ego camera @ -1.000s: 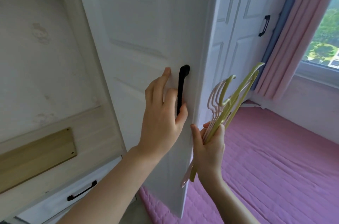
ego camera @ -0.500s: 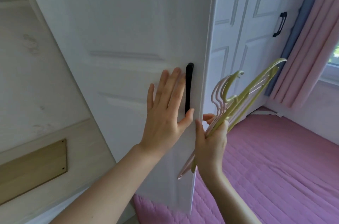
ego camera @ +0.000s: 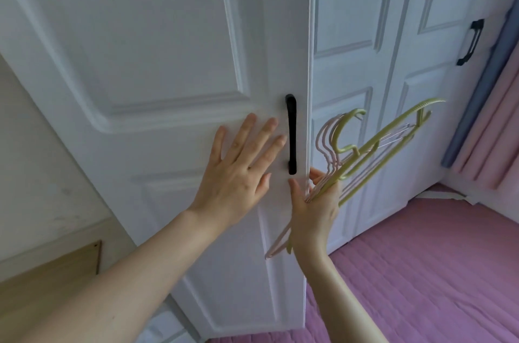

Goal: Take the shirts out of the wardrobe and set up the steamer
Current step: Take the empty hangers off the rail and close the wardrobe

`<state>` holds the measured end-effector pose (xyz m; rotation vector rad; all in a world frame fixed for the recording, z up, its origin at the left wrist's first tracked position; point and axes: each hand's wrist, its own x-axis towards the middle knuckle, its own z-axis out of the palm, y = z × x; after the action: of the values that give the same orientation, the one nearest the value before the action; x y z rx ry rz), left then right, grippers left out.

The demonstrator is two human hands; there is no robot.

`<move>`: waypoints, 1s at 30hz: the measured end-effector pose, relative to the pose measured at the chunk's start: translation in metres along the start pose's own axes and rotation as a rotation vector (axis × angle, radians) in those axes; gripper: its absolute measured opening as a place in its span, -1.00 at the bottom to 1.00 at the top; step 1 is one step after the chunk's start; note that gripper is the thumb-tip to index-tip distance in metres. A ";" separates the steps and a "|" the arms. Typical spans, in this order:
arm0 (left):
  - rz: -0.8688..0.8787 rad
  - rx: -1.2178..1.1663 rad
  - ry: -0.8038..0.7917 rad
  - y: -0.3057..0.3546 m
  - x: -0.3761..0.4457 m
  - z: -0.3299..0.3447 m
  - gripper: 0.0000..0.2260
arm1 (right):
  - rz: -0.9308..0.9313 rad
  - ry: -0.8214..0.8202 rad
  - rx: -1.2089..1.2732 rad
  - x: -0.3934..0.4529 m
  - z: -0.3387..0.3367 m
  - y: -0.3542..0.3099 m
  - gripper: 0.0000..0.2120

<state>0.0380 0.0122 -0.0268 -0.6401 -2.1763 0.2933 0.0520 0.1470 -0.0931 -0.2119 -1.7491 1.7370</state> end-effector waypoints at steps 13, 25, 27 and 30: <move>0.072 0.323 0.013 -0.039 0.019 0.053 -0.39 | -0.002 -0.067 -0.022 0.045 0.050 0.024 -0.53; 0.090 0.429 -0.098 -0.065 0.030 0.077 -0.41 | 0.042 -0.208 -0.071 0.038 0.090 0.033 -0.69; 0.097 0.446 -0.113 -0.068 0.030 0.079 -0.41 | 0.078 -0.204 -0.029 0.038 0.097 0.034 -0.65; 0.119 0.455 -0.128 -0.070 0.029 0.081 -0.41 | 0.098 -0.174 0.012 0.039 0.107 0.041 -0.58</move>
<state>-0.0649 -0.0307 -0.0296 -0.5000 -2.0898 0.8837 -0.0498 0.0839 -0.1089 -0.1471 -1.8789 1.8836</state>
